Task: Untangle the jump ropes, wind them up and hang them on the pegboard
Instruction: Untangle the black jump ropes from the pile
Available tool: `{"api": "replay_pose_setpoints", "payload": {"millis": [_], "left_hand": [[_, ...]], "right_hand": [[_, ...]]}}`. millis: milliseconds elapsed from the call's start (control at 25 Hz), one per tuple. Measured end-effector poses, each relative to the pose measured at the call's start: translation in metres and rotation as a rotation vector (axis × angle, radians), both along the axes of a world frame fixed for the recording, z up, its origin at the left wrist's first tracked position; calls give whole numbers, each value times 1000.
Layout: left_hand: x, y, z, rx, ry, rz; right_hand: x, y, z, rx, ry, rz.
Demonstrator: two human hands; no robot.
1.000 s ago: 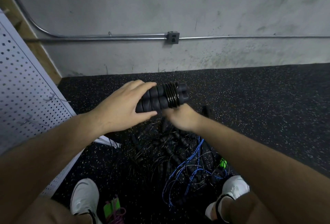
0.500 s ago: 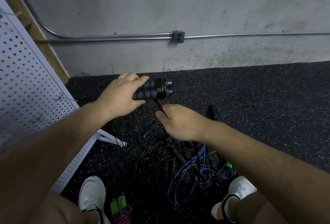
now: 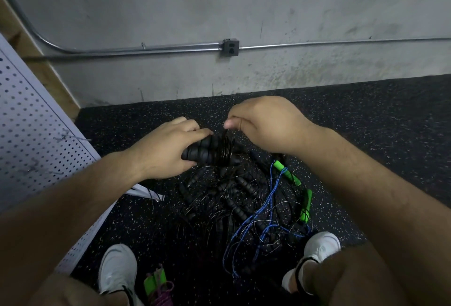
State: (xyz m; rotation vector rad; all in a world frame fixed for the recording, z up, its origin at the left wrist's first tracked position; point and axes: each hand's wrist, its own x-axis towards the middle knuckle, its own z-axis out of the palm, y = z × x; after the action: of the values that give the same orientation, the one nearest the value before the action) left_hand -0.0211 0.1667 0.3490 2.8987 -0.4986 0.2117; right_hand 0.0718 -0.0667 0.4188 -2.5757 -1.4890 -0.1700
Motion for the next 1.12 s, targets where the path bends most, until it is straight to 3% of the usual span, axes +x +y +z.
{"api": "replay_pose_setpoints", "payload": {"millis": [320,360,440,480,560,640,760,880,1000,1120], "left_hand": [[-20,-22,34,-142,50,-109],[-21,-23,38,-193,58,-80],[-21,-23,41,-316,45,13],[-20,-22,41,-363,19,67],[-16,-17,41,-394,-64,184],[-10,-7,41,-374,-135,266],[1,14,35,-288,-185,312],[10,38,23,-194,-190,370],[15,58,12,-91,-148,397],[15,57,1,-66,-73,356]], "right_hand": [[33,-5,-25,228,228,62],[34,-4,-29,294,393,43],[28,6,-37,454,959,4],[21,12,-40,451,1119,-32],[1,25,-53,347,1080,-104],[-17,39,-63,373,1154,-106],[-35,53,-62,378,1200,-168],[-52,54,-48,253,1198,-198],[-68,46,-22,117,995,-109],[-69,33,2,51,607,-45]]}}
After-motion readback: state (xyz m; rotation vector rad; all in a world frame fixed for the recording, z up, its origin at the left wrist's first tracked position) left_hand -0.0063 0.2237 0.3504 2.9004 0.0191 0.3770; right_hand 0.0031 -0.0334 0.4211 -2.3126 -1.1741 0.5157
